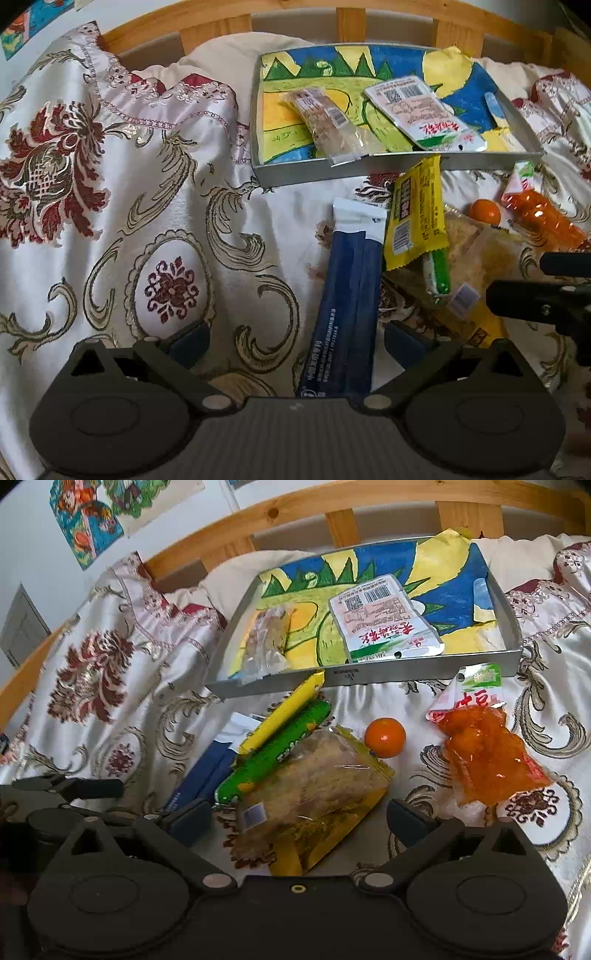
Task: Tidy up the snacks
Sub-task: 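Move the left tool to the blue stick package while the right tool approaches the golden crisps bag, then close the left tool on the blue stick package while the right tool grips the crisps bag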
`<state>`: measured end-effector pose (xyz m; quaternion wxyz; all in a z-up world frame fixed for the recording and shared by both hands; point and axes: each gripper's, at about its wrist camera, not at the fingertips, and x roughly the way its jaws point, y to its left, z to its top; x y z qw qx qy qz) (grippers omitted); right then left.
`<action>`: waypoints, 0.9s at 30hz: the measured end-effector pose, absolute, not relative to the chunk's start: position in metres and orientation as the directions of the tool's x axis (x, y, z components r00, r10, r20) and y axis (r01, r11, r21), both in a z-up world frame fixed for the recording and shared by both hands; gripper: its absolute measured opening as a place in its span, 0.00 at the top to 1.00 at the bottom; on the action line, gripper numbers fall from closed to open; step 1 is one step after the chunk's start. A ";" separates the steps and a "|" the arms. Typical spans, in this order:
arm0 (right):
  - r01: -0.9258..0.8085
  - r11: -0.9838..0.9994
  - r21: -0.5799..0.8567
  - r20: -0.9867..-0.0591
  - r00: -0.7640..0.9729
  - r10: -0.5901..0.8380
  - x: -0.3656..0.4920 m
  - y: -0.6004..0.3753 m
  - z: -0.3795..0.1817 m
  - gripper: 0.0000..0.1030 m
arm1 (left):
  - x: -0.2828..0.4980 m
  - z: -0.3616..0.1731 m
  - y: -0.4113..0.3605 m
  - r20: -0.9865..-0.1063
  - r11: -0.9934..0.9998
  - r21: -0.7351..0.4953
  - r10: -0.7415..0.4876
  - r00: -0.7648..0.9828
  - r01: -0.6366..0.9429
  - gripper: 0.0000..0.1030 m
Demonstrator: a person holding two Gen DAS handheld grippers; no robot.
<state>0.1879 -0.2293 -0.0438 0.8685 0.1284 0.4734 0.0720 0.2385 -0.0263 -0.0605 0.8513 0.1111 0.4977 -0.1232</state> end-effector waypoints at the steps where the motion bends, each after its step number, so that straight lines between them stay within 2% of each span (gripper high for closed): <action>1: -0.002 0.959 0.284 -0.809 0.537 0.240 0.190 -0.228 -0.046 0.02 | 0.240 -0.062 -0.027 -0.877 0.942 0.081 -0.087 0.473 0.324 0.01; 7: 0.010 0.955 0.296 -0.816 0.523 0.247 0.193 -0.223 -0.057 0.03 | 0.240 -0.068 -0.029 -0.878 0.931 0.101 -0.082 0.472 0.351 0.04; 10: 0.040 0.933 0.358 -0.803 0.524 0.285 0.197 -0.226 -0.062 0.09 | 0.239 -0.072 -0.033 -0.883 0.922 0.102 -0.089 0.461 0.373 0.09; 12: 0.062 0.929 0.366 -0.809 0.515 0.284 0.200 -0.226 -0.067 0.14 | 0.237 -0.074 -0.034 -0.890 0.916 0.090 -0.102 0.444 0.390 0.19; 13: 0.076 0.928 0.365 -0.812 0.514 0.277 0.201 -0.226 -0.070 0.16 | 0.237 -0.075 -0.035 -0.893 0.916 0.079 -0.111 0.437 0.394 0.20; 16: 0.099 0.937 0.336 -0.821 0.518 0.240 0.201 -0.226 -0.071 0.28 | 0.235 -0.074 -0.034 -0.894 0.915 0.038 -0.148 0.424 0.401 0.31; 18: 0.108 0.939 0.326 -0.823 0.522 0.226 0.200 -0.228 -0.070 0.37 | 0.234 -0.072 -0.034 -0.894 0.916 0.009 -0.172 0.413 0.400 0.43; 19: 0.112 0.939 0.324 -0.823 0.523 0.222 0.200 -0.229 -0.069 0.44 | 0.234 -0.072 -0.033 -0.895 0.917 -0.012 -0.188 0.404 0.400 0.45; 21: 0.121 0.931 0.344 -0.819 0.524 0.235 0.200 -0.232 -0.068 0.50 | 0.234 -0.072 -0.032 -0.896 0.917 -0.049 -0.215 0.388 0.395 0.52; 24: 0.113 0.933 0.341 -0.814 0.533 0.232 0.199 -0.232 -0.064 0.61 | 0.233 -0.070 -0.031 -0.895 0.917 -0.087 -0.243 0.373 0.388 0.57; 25: 0.101 0.934 0.343 -0.809 0.537 0.239 0.198 -0.232 -0.063 0.70 | 0.233 -0.070 -0.030 -0.895 0.917 -0.105 -0.256 0.365 0.385 0.58; 27: 0.095 0.932 0.350 -0.803 0.543 0.246 0.198 -0.231 -0.059 0.74 | 0.233 -0.068 -0.028 -0.891 0.916 -0.150 -0.289 0.350 0.373 0.58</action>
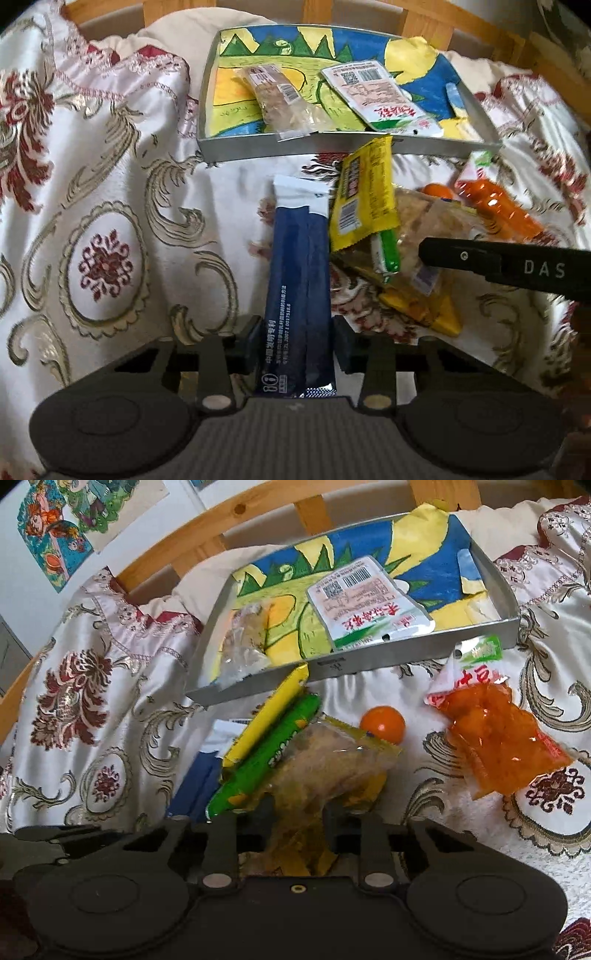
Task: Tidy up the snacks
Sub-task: 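Close the left tool on the blue stick package while the right tool grips the crisps bag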
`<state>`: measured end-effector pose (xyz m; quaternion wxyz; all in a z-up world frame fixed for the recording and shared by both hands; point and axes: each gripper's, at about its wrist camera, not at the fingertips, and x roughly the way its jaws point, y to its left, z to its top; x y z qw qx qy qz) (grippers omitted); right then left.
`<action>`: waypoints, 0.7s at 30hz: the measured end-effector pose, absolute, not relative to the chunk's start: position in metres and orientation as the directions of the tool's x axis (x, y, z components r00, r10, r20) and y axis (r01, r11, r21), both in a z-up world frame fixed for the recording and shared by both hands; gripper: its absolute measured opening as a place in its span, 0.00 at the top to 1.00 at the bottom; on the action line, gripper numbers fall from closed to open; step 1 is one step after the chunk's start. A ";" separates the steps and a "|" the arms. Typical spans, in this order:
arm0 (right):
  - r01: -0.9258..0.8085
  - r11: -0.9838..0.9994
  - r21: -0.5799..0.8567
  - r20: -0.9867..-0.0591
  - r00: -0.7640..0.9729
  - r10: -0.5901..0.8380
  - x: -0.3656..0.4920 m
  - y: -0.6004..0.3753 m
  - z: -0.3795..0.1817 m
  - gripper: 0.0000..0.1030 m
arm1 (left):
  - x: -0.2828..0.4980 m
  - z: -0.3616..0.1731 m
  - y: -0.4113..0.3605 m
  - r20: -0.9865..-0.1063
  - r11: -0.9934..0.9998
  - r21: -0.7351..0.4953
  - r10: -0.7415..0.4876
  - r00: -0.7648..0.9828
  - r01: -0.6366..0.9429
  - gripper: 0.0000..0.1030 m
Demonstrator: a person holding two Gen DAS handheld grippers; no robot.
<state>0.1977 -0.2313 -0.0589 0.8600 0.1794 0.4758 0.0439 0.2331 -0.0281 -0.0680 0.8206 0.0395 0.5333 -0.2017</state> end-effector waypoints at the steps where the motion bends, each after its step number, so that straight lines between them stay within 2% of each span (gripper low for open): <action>1: 0.091 0.934 0.346 -0.800 0.548 0.243 0.197 -0.231 -0.057 0.76 | 0.233 -0.067 -0.027 -0.889 0.914 -0.172 -0.304 0.342 0.368 0.58; 3: 0.091 0.937 0.339 -0.797 0.557 0.234 0.195 -0.232 -0.054 0.77 | 0.233 -0.067 -0.025 -0.884 0.911 -0.206 -0.330 0.332 0.357 0.58; 6: 0.112 0.923 0.369 -0.789 0.562 0.248 0.194 -0.237 -0.053 0.76 | 0.234 -0.067 -0.026 -0.882 0.915 -0.192 -0.320 0.347 0.356 0.58; 10: 0.174 0.887 0.427 -0.788 0.553 0.271 0.198 -0.246 -0.061 0.59 | 0.238 -0.068 -0.027 -0.877 0.923 -0.171 -0.302 0.375 0.344 0.53; 13: 0.206 0.866 0.456 -0.785 0.551 0.282 0.202 -0.252 -0.067 0.58 | 0.241 -0.070 -0.027 -0.871 0.927 -0.171 -0.300 0.388 0.334 0.52; 15: 0.219 0.855 0.469 -0.781 0.554 0.287 0.203 -0.253 -0.069 0.58 | 0.243 -0.072 -0.029 -0.870 0.927 -0.168 -0.299 0.393 0.334 0.52; 17: 0.214 0.854 0.475 -0.780 0.551 0.296 0.204 -0.253 -0.069 0.71 | 0.244 -0.073 -0.031 -0.869 0.926 -0.159 -0.296 0.396 0.343 0.55; 18: 0.208 0.853 0.479 -0.779 0.549 0.303 0.204 -0.253 -0.069 0.73 | 0.244 -0.073 -0.032 -0.868 0.923 -0.162 -0.301 0.395 0.349 0.60; 21: 0.194 0.857 0.478 -0.772 0.558 0.304 0.202 -0.252 -0.066 0.80 | 0.241 -0.071 -0.032 -0.865 0.920 -0.176 -0.314 0.391 0.350 0.62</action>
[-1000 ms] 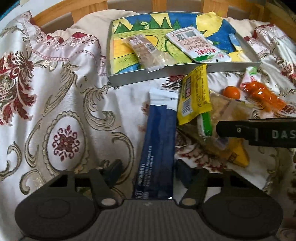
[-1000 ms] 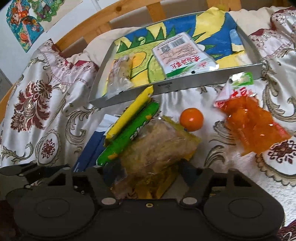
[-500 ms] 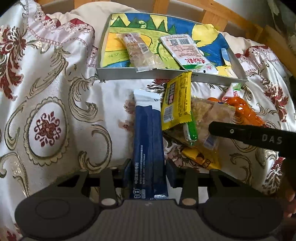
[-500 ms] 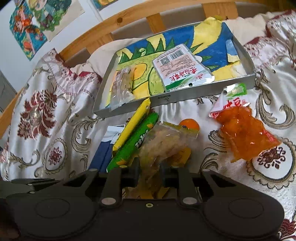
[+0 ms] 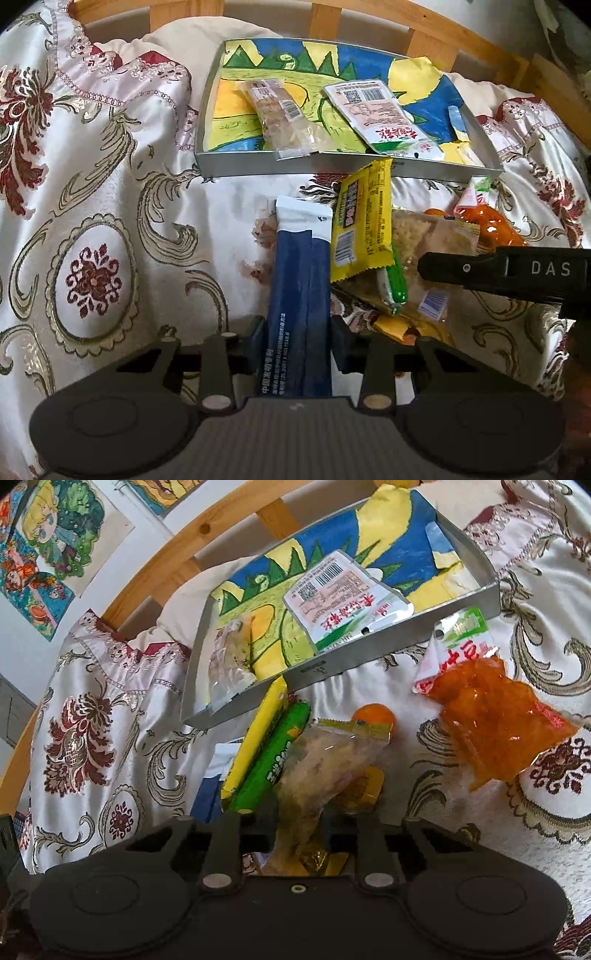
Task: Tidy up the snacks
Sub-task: 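Close the left tool on the blue stick package while the right tool grips the crisps bag, then carry the blue stick package with the left tool while the right tool carries the crisps bag to the tray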
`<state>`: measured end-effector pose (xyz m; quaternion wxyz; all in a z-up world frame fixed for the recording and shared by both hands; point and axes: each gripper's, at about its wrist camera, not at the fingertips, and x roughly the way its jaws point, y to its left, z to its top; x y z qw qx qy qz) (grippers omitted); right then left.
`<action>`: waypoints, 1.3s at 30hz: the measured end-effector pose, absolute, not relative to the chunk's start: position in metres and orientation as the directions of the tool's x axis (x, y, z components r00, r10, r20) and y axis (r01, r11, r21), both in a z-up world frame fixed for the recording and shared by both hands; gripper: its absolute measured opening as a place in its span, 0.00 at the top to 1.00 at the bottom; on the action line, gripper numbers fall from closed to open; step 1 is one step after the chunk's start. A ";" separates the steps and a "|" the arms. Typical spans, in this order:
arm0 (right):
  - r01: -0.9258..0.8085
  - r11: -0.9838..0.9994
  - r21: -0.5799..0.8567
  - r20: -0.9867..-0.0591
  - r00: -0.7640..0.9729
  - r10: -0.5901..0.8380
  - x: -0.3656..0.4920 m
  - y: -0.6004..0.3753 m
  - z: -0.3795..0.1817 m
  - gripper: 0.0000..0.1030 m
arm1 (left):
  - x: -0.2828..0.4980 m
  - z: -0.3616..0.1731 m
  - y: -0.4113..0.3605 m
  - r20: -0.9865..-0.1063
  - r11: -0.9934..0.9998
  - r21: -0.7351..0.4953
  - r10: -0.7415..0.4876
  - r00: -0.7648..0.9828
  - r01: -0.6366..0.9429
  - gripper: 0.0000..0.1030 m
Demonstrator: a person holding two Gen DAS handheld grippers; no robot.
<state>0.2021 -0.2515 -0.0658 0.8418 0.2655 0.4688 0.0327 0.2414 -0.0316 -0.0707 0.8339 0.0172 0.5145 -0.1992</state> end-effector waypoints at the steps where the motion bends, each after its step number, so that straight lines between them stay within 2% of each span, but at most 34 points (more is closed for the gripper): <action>1: 0.188 0.858 0.477 -0.768 0.564 0.304 0.202 -0.251 -0.064 0.81 | 0.241 -0.070 -0.031 -0.864 0.919 -0.188 -0.322 0.387 0.346 0.62; 13: 0.096 0.935 0.342 -0.762 0.610 0.217 0.185 -0.244 -0.036 0.83 | 0.240 -0.063 -0.001 -0.832 0.886 -0.445 -0.462 0.307 0.128 0.64; 18: 0.042 0.959 0.279 -0.744 0.642 0.188 0.177 -0.237 -0.025 0.83 | 0.237 -0.058 0.008 -0.799 0.859 -0.505 -0.503 0.329 0.085 0.64; 26: -0.011 0.981 0.193 -0.710 0.688 0.148 0.171 -0.228 -0.014 0.83 | 0.236 -0.051 0.015 -0.764 0.835 -0.548 -0.527 0.371 0.058 0.64; 33: -0.046 0.985 0.169 -0.694 0.703 0.152 0.169 -0.226 -0.005 0.83 | 0.230 -0.030 0.011 -0.707 0.858 -0.498 -0.488 0.513 0.130 0.64; 39: -0.153 0.983 0.101 -0.669 0.721 0.181 0.168 -0.220 0.016 0.83 | 0.230 -0.019 0.002 -0.652 0.868 -0.464 -0.471 0.595 0.178 0.64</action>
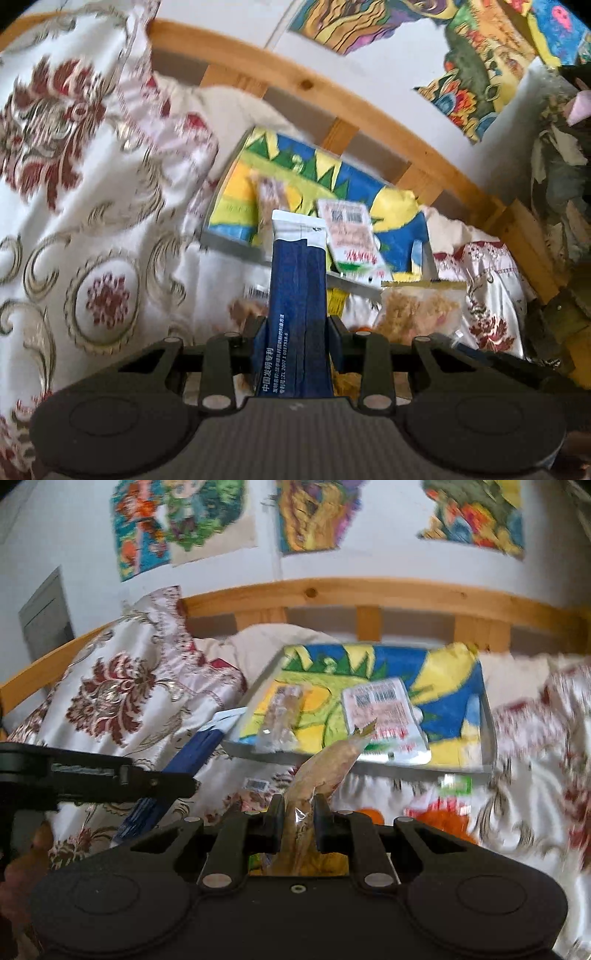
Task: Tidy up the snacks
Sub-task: 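Carry the blue stick package with the left tool while the right tool carries the crisps bag to the tray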
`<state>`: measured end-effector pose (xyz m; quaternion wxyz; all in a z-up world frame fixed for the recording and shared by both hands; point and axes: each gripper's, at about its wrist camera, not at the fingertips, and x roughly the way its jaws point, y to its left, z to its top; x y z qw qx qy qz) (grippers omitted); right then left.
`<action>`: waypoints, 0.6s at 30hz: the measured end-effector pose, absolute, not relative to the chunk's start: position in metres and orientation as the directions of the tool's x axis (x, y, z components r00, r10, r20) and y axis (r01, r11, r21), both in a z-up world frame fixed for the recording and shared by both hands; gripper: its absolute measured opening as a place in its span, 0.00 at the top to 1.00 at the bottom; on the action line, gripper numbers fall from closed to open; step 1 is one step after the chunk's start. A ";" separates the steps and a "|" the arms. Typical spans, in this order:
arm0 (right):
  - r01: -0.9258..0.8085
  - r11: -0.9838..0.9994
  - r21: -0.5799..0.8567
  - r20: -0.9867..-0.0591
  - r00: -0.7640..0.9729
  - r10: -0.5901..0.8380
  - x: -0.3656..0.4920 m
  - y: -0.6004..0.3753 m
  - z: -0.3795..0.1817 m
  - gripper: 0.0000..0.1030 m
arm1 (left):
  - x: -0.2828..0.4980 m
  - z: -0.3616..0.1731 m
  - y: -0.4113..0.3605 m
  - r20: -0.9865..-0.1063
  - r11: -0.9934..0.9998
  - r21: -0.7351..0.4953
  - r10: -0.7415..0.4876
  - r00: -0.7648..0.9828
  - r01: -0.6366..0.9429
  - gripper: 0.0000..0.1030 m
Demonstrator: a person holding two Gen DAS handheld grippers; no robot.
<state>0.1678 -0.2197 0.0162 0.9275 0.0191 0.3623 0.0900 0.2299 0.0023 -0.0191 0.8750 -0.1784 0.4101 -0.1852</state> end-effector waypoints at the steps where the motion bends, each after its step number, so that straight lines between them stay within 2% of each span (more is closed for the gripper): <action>1: -0.174 0.980 0.092 -0.662 0.725 0.191 0.169 -0.220 0.021 0.83 | 0.230 -0.018 0.000 -0.646 0.873 -0.451 -0.463 0.606 0.187 0.64; 10: -0.258 0.966 -0.030 -0.606 0.773 0.187 0.198 -0.260 0.045 0.83 | 0.252 -0.012 -0.025 -0.574 0.875 -0.434 -0.452 0.683 0.214 0.64; 18: -0.182 0.981 0.061 -0.550 0.814 0.185 0.239 -0.290 0.024 0.83 | 0.308 -0.017 -0.075 -0.509 0.855 -0.462 -0.473 0.719 0.236 0.64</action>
